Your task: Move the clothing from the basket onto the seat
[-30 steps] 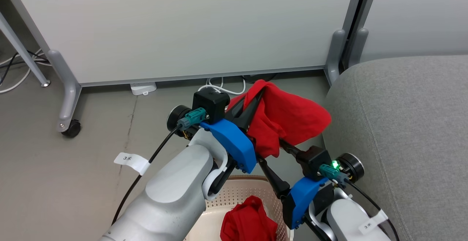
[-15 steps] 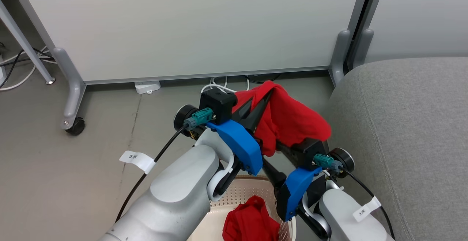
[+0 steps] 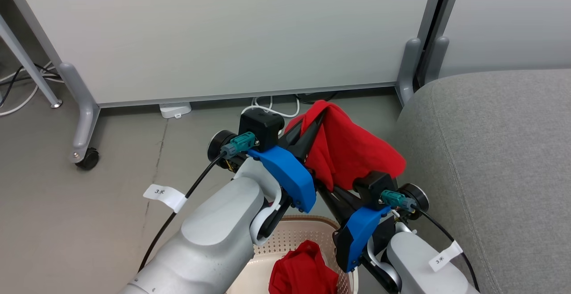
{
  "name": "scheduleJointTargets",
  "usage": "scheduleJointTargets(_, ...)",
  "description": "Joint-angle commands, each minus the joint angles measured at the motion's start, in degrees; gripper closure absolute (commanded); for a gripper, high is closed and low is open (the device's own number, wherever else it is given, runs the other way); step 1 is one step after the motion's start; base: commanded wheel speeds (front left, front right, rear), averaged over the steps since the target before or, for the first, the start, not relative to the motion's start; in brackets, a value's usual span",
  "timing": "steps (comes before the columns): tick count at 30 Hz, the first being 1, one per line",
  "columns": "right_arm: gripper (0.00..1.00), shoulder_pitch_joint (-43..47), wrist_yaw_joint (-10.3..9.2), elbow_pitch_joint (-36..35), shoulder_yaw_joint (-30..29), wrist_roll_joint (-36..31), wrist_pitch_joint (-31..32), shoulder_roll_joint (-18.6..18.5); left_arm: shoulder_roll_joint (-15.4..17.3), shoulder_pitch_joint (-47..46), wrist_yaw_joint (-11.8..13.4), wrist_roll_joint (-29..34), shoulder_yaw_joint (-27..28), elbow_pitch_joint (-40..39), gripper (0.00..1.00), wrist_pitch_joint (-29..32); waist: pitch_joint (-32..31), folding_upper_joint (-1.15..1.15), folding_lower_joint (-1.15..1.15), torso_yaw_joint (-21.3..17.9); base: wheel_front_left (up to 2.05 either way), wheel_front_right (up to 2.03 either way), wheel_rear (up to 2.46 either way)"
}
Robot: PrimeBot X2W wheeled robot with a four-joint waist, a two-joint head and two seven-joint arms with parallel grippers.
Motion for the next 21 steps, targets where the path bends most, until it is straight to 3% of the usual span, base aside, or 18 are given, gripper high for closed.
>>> scheduleJointTargets(1,1.0,-0.6,0.01,0.2,0.1,0.4,-0.5,-0.2,0.0,-0.9,0.1,-0.3,-0.1,0.2,1.0,-0.4,-0.1,0.0,0.0,0.0,0.0,0.0,0.0)
scheduleJointTargets(7,1.0,-0.1,0.01,0.7,0.4,0.8,-1.0,-0.2,0.0,-0.7,-0.1,-0.5,-0.6,0.9,1.0,-0.6,-0.4,0.0,0.0,-0.2,0.0,0.0,0.0)
scheduleJointTargets(8,1.0,-0.1,0.01,0.7,0.4,0.8,-1.1,-0.2,0.0,-0.7,-0.1,-0.6,-0.7,1.0,0.75,-0.6,-0.4,0.0,0.0,-0.3,0.0,0.0,0.0)
scheduleJointTargets(9,1.0,-0.1,0.01,0.8,0.5,0.8,-1.0,-0.2,0.0,-0.8,-0.1,-0.5,-0.9,1.0,0.3,-0.6,-0.5,0.0,0.0,-0.3,0.0,0.0,0.0)
scheduleJointTargets(10,1.0,-0.1,0.01,0.8,0.5,0.8,-0.9,-0.2,0.0,-0.9,-0.2,-0.3,-1.0,1.1,0.0,-0.6,-0.5,0.0,0.0,-0.3,0.0,0.0,0.0)
scheduleJointTargets(21,1.0,0.3,0.01,0.5,0.5,0.7,-1.0,-0.2,1.5,0.5,-0.6,-0.8,-0.7,1.5,0.0,-1.0,-0.9,0.0,0.0,-0.5,0.0,0.0,0.0)
